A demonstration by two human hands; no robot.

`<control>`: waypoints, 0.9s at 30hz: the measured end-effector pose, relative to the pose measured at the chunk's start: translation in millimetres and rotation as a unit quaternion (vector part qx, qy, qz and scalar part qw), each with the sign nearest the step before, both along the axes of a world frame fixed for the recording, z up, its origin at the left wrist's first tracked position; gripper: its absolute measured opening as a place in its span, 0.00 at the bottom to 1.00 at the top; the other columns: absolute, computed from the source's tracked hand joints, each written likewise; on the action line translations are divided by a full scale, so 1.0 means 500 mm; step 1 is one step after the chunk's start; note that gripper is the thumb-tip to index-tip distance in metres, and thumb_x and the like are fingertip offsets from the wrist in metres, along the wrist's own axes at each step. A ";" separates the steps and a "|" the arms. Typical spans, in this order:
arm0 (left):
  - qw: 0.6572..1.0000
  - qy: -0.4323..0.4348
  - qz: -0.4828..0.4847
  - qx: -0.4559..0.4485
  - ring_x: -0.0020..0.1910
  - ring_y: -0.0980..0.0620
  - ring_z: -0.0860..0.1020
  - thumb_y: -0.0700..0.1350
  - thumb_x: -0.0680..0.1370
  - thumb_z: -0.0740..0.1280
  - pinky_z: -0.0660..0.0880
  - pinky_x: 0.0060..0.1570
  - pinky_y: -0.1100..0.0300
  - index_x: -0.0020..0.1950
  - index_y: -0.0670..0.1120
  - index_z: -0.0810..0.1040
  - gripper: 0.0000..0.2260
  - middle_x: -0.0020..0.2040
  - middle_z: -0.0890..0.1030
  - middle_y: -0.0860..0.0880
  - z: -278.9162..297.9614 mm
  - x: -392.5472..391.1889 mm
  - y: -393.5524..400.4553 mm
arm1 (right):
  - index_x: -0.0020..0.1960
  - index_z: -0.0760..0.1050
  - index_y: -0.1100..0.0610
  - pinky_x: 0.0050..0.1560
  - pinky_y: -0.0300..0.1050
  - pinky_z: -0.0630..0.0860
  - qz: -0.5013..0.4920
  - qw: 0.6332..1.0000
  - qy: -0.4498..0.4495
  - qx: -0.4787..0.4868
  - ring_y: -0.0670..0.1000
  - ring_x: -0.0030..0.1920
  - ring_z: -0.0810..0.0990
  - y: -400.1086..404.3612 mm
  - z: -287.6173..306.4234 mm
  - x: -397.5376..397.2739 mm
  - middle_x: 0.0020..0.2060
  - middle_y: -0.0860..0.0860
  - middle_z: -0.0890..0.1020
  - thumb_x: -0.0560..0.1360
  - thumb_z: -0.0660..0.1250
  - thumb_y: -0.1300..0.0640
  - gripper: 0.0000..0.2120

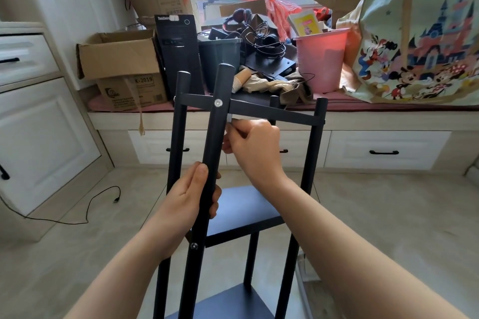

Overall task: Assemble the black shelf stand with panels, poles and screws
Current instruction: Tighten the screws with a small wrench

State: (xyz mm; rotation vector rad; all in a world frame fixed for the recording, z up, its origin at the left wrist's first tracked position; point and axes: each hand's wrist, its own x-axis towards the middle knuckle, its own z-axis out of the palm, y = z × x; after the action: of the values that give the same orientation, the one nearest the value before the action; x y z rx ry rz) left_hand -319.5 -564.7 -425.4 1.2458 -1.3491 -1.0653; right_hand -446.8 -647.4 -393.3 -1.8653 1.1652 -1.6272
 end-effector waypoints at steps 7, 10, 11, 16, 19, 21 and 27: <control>1.000 0.006 -0.006 0.006 0.33 0.50 0.72 0.55 0.85 0.51 0.72 0.35 0.59 0.54 0.42 0.73 0.19 0.35 0.74 0.48 0.000 0.004 -0.005 | 0.39 0.83 0.61 0.35 0.29 0.71 -0.051 0.996 -0.038 -0.065 0.47 0.33 0.79 -0.020 -0.025 0.042 0.27 0.47 0.81 0.80 0.67 0.59 0.12; 1.000 0.005 -0.012 0.010 0.33 0.49 0.72 0.56 0.84 0.51 0.73 0.34 0.62 0.54 0.42 0.73 0.19 0.36 0.74 0.46 0.001 0.002 -0.007 | 0.41 0.83 0.62 0.33 0.28 0.65 -0.064 0.993 -0.060 -0.084 0.49 0.34 0.74 -0.027 -0.028 0.057 0.27 0.47 0.78 0.79 0.67 0.61 0.11; 1.000 0.003 -0.013 0.010 0.33 0.49 0.72 0.56 0.84 0.51 0.73 0.35 0.61 0.54 0.41 0.73 0.20 0.36 0.74 0.47 0.001 0.002 -0.007 | 0.42 0.84 0.63 0.33 0.28 0.66 -0.065 0.992 -0.066 -0.088 0.49 0.35 0.75 -0.029 -0.030 0.060 0.27 0.49 0.80 0.79 0.67 0.62 0.10; 1.000 0.003 -0.006 0.009 0.33 0.50 0.72 0.56 0.85 0.51 0.73 0.36 0.61 0.55 0.42 0.73 0.20 0.34 0.74 0.49 0.003 0.007 -0.010 | 0.43 0.84 0.62 0.35 0.30 0.69 -0.062 0.992 -0.059 -0.096 0.49 0.32 0.76 -0.030 -0.034 0.061 0.29 0.50 0.82 0.79 0.67 0.61 0.09; 1.000 0.002 -0.004 0.011 0.34 0.50 0.73 0.56 0.84 0.51 0.74 0.36 0.60 0.55 0.42 0.73 0.20 0.35 0.74 0.48 0.002 0.011 -0.011 | 0.35 0.79 0.61 0.31 0.34 0.65 -0.066 0.994 -0.033 -0.080 0.51 0.27 0.71 -0.031 -0.036 0.057 0.25 0.50 0.77 0.78 0.67 0.60 0.14; 1.000 0.003 -0.004 0.011 0.34 0.49 0.73 0.57 0.84 0.51 0.74 0.37 0.59 0.55 0.42 0.73 0.20 0.35 0.74 0.48 0.001 0.015 -0.011 | 0.31 0.75 0.62 0.31 0.40 0.65 -0.073 0.994 -0.026 -0.075 0.54 0.26 0.69 -0.034 -0.037 0.049 0.23 0.52 0.75 0.77 0.67 0.60 0.16; 1.000 -0.005 0.001 0.003 0.34 0.49 0.73 0.56 0.85 0.51 0.74 0.38 0.57 0.53 0.43 0.74 0.20 0.35 0.75 0.48 -0.001 0.021 -0.012 | 0.31 0.76 0.65 0.31 0.44 0.65 -0.018 1.000 0.001 -0.016 0.59 0.29 0.70 -0.026 -0.045 0.018 0.24 0.58 0.74 0.75 0.67 0.62 0.14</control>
State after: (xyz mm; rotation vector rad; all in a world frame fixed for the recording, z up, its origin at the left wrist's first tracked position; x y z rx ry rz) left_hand -308.9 -570.7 -426.0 1.2595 -1.3528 -1.0638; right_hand -437.6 -660.6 -416.0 -1.8757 1.1881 -1.6724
